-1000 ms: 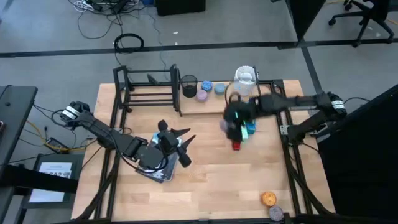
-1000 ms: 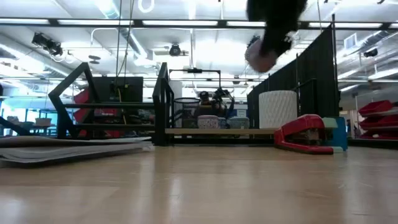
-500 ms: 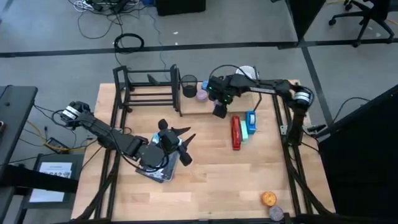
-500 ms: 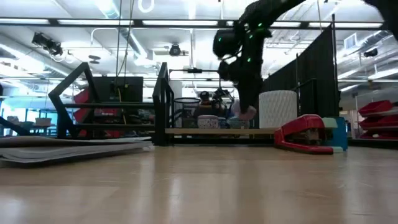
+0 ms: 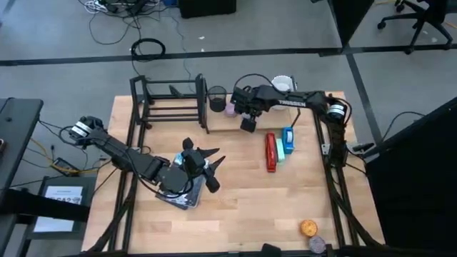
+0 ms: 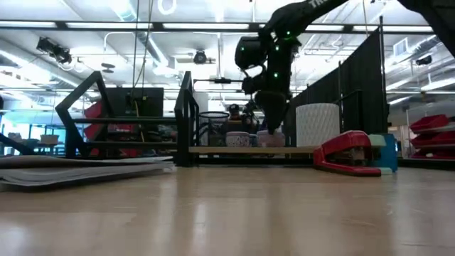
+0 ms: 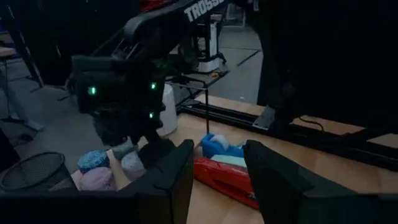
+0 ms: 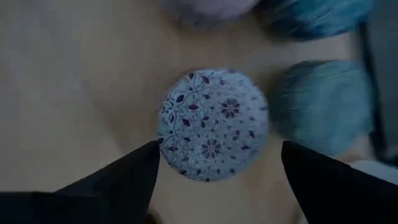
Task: Stock shelves
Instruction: Put the white scented candle on the shelf, then put the yellow scented candle on the shelf
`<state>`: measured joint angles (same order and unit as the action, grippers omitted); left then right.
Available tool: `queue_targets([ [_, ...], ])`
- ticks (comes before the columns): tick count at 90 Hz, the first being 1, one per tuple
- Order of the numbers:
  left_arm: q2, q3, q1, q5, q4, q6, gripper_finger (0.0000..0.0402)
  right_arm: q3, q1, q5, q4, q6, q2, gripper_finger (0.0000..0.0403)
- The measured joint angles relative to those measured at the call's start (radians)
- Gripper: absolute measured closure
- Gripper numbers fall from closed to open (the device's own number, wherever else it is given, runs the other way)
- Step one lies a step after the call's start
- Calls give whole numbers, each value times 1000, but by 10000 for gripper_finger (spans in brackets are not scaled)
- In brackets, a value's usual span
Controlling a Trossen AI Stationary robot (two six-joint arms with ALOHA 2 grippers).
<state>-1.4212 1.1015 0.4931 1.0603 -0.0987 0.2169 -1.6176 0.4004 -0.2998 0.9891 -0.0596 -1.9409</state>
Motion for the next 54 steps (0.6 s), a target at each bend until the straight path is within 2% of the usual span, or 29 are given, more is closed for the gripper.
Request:
queue_targets([
  [17, 0, 0, 0, 0, 0, 1, 275, 0, -26, -16, 47, 41, 63, 109],
  [28, 0, 0, 1, 0, 1, 5, 275, 15, -109, 2, 126, 59, 144, 108],
  [41, 0, 0, 12, -22, 14, 34, 275, 144, -307, 53, 143, 52, 322, 109],
  [48, -2, 0, 21, -26, 14, 38, 275, 246, -457, 122, 153, 21, 436, 109],
  [54, -10, 0, 27, -26, 13, 45, 275, 339, -604, 177, 142, 57, 534, 109],
])
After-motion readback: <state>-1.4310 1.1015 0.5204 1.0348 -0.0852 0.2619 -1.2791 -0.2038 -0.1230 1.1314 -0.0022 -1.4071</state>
